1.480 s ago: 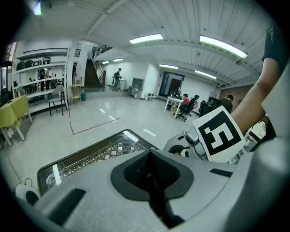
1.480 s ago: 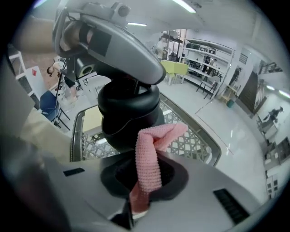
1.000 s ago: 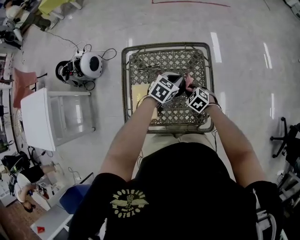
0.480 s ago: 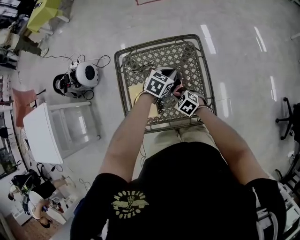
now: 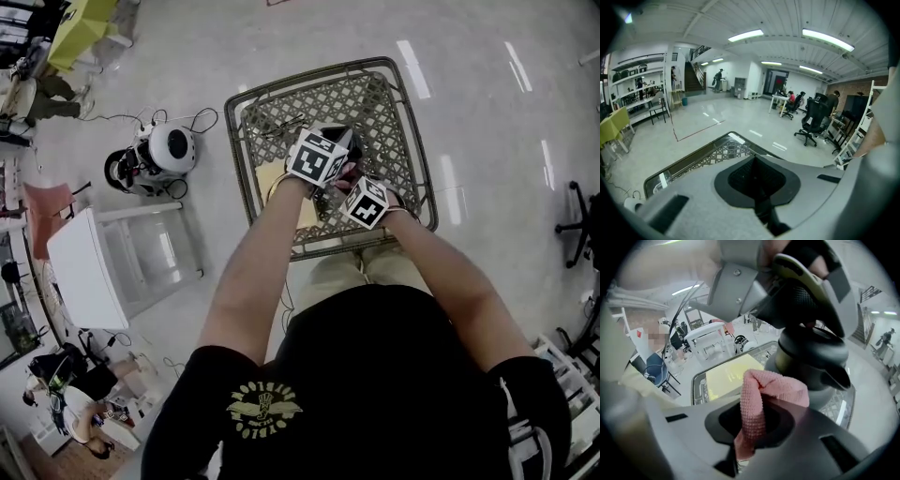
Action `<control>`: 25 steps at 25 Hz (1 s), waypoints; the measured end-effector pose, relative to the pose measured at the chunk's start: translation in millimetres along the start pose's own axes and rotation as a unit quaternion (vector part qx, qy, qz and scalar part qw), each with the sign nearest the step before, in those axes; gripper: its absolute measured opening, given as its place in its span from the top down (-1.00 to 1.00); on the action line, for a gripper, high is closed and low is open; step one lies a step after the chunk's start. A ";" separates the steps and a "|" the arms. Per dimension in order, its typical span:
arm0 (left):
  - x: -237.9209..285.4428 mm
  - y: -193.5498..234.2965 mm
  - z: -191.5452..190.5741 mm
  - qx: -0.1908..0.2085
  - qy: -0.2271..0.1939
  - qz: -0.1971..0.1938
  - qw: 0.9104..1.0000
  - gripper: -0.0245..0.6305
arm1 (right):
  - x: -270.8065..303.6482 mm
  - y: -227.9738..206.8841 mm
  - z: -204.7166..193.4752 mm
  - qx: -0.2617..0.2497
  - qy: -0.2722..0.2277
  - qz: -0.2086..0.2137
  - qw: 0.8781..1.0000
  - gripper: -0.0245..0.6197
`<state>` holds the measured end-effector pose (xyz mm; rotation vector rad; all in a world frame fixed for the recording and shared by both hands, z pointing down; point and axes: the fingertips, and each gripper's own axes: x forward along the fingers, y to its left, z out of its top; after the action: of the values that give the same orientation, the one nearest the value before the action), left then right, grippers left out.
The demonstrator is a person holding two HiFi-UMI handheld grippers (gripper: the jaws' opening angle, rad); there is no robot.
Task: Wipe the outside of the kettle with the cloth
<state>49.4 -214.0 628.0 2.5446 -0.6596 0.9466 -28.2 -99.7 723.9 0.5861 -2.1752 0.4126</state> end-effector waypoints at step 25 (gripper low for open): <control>4.0 2.7 -1.4 -0.018 0.004 0.017 1.000 0.91 | -11.4 -125.0 -44.6 -0.058 0.056 -0.038 0.996 0.82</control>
<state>50.0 -216.9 632.2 2.5042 -0.7144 0.9461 73.9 -180.2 753.3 0.5665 -2.0473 0.2700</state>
